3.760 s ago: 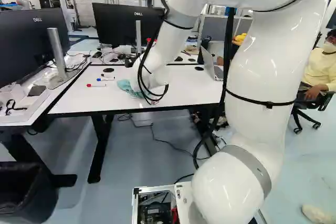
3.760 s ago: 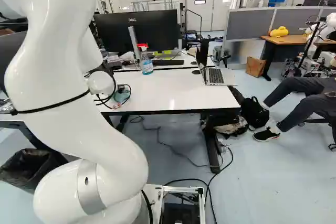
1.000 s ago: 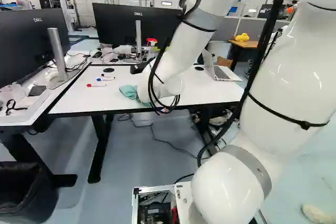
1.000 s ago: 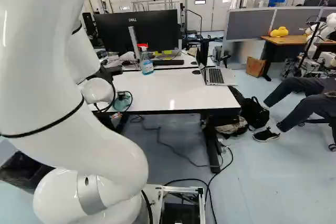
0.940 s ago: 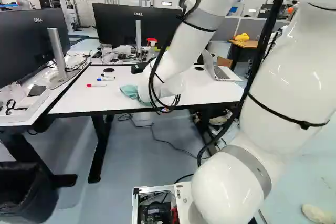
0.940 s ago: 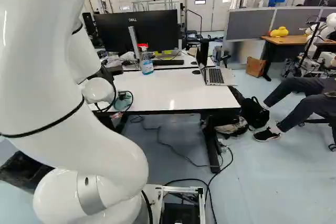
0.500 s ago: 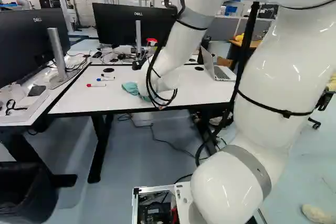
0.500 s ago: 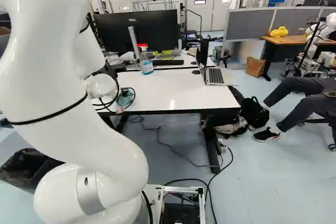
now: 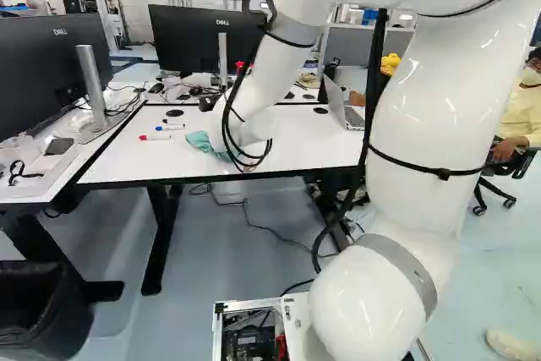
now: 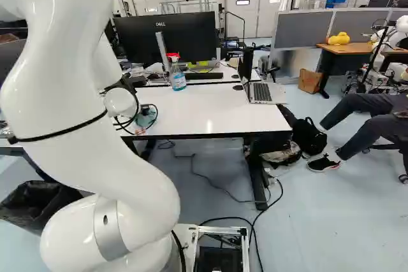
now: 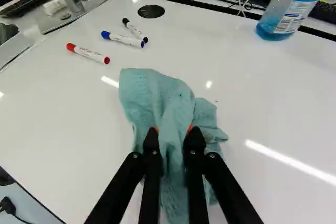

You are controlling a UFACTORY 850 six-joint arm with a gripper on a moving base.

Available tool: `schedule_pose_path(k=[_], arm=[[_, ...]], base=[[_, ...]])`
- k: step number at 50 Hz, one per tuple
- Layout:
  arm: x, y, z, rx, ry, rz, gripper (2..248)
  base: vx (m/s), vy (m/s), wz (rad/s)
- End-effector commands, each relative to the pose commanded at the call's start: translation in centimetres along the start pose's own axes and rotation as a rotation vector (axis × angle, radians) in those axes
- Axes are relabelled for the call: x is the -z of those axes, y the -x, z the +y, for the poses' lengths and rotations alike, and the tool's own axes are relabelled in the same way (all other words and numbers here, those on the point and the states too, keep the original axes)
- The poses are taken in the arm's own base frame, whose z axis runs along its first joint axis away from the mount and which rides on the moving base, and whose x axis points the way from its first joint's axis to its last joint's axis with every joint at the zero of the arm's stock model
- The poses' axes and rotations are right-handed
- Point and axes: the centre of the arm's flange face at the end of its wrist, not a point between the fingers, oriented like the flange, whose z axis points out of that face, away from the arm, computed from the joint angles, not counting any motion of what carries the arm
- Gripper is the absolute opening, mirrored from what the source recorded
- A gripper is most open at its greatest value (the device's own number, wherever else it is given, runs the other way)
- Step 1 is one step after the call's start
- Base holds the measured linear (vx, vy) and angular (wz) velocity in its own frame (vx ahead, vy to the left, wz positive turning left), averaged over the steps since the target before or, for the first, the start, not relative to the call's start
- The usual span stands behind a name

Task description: Clean the table with the green towel

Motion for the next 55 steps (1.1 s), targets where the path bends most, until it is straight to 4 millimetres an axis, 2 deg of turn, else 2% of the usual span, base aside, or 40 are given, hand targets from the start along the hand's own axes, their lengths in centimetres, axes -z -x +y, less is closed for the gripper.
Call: schedule_pose_path(k=[12,30,55], arm=[[0.6,0.4,-1.6,0.023,-0.029,-0.002,51],[3.2,2.4,-2.6,0.040,-0.050,-0.011,51],[5.9,4.6,-0.3,0.005,-0.006,-0.017,51]], base=[[0.000,0.000,0.000],[0.000,0.000,0.000],[0.000,0.000,0.000]])
